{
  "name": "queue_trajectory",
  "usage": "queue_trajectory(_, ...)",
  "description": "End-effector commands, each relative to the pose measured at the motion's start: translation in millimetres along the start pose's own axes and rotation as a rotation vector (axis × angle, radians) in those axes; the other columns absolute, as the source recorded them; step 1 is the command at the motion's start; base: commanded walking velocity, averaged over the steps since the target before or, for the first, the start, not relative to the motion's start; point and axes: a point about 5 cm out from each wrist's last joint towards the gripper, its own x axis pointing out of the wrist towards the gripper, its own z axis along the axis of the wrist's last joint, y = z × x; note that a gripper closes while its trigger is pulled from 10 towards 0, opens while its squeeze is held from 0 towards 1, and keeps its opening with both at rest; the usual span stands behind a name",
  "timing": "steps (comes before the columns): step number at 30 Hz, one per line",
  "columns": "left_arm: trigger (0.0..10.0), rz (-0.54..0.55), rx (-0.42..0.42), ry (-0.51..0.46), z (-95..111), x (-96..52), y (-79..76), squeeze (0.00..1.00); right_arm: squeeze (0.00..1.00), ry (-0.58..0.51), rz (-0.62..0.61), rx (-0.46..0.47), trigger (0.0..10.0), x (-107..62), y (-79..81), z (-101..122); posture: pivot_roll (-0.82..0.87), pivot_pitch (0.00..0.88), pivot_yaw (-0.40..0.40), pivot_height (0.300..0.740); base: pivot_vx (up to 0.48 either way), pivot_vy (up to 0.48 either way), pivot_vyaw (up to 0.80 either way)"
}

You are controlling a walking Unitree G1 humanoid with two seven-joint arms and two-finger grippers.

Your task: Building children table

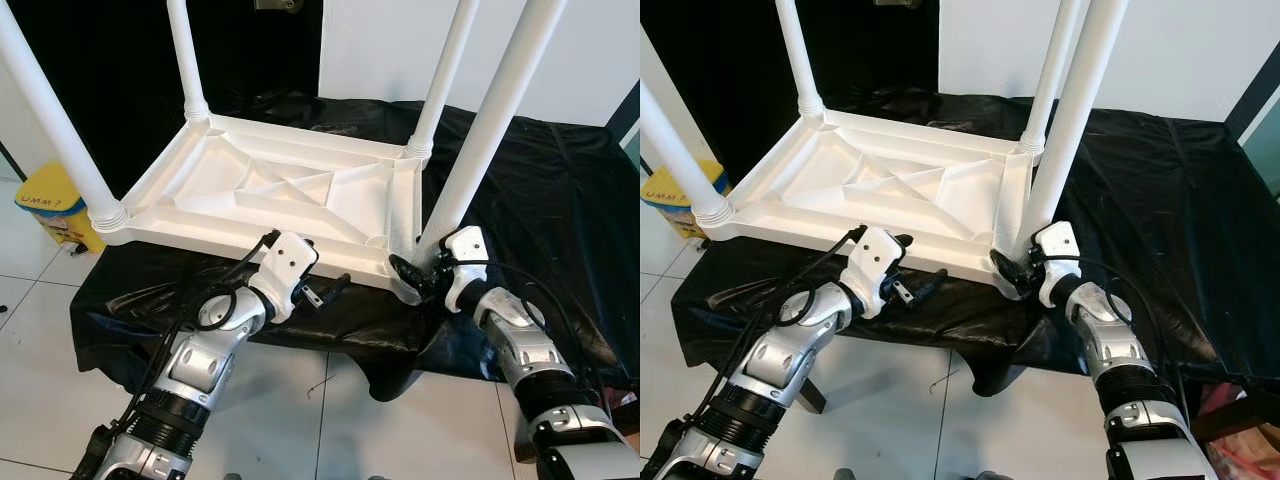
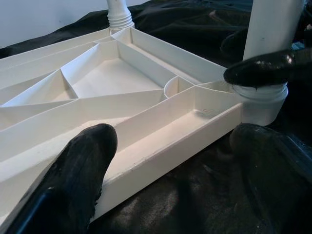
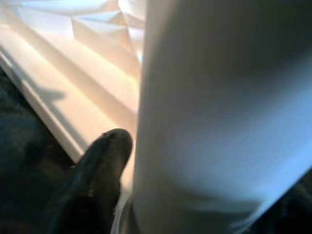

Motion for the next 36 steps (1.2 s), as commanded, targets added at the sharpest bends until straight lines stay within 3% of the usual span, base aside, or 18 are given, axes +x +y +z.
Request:
queue_trajectory(1,10.0,0.004,0.001,0.008,-1.1,-3.4,-0.5,0.0,0.0,0.016,0.029,-0.007,0.0,1.1,-1.1,-1.0,0.07,0.058,-0.098,0.74,0.0,0.0,0.0)
queue_trajectory(4,10.0,0.006,0.0,0.008,-1.2,-3.2,-0.7,0.0,0.0,0.026,0.012,0.001,0.0,-1.4,-4.2,-4.9,0.07,0.056,-0.096,0.74,0.0,0.0,0.0)
queue_trajectory(5,10.0,0.006,0.0,0.008,-1.1,-2.9,-0.8,0.0,0.0,0.024,0.002,0.013,1.5,-2.0,-5.3,-6.2,0.07,0.056,-0.096,0.74,0.0,0.0,0.0)
queue_trajectory(6,10.0,0.005,0.0,0.007,-1.0,-2.7,-0.9,0.0,0.0,0.022,-0.004,0.022,1.5,-2.2,-6.0,-7.1,0.07,0.056,-0.096,0.74,0.0,0.0,0.0)
queue_trajectory(7,10.0,0.005,-0.001,0.007,-0.9,-2.4,-0.7,0.0,0.0,0.021,-0.026,0.028,10.0,-2.7,-7.1,-7.9,0.06,0.056,-0.094,0.74,0.0,0.0,0.0)
queue_trajectory(11,10.0,0.005,-0.001,0.007,-0.9,-2.1,-0.4,0.0,0.0,0.021,-0.057,0.038,10.0,-3.2,-8.7,-9.4,0.06,0.056,-0.094,0.74,0.0,0.0,0.0)
queue_trajectory(12,10.0,0.003,-0.002,0.007,-0.7,-1.2,-0.4,0.0,0.0,0.01,-0.146,0.04,10.0,-5.4,-9.9,-11.5,0.06,0.056,-0.091,0.74,0.0,0.0,0.0)
queue_trajectory(18,10.0,-0.009,-0.012,0.003,-0.6,-0.5,-1.7,0.0,0.0,-0.003,-0.26,0.068,10.0,-8.5,-9.3,-14.4,0.05,0.056,-0.089,0.74,0.0,0.0,0.0)
queue_trajectory(23,10.0,-0.021,-0.019,-0.003,-0.7,1.2,-4.0,0.0,0.0,0.034,-0.502,0.138,10.0,-14.6,-0.7,-23.1,0.04,0.058,-0.085,0.74,0.0,0.0,0.0)
queue_trajectory(29,10.0,-0.033,-0.019,-0.011,0.4,3.1,-5.8,0.0,0.0,0.041,-0.597,0.15,10.0,-15.3,5.8,-25.3,0.03,0.059,-0.084,0.74,0.0,0.0,0.0)
queue_trajectory(31,10.0,-0.038,-0.019,-0.016,1.1,4.1,-6.8,0.0,0.0,0.04,-0.701,0.149,10.0,-15.3,11.4,-25.0,0.02,0.061,-0.084,0.74,0.0,0.0,0.0)
queue_trajectory(36,10.0,-0.045,-0.022,-0.021,1.9,5.3,-8.3,0.0,0.0,0.052,-0.815,0.185,10.0,-11.4,24.9,-25.2,0.02,0.061,-0.089,0.74,0.0,0.0,0.0)
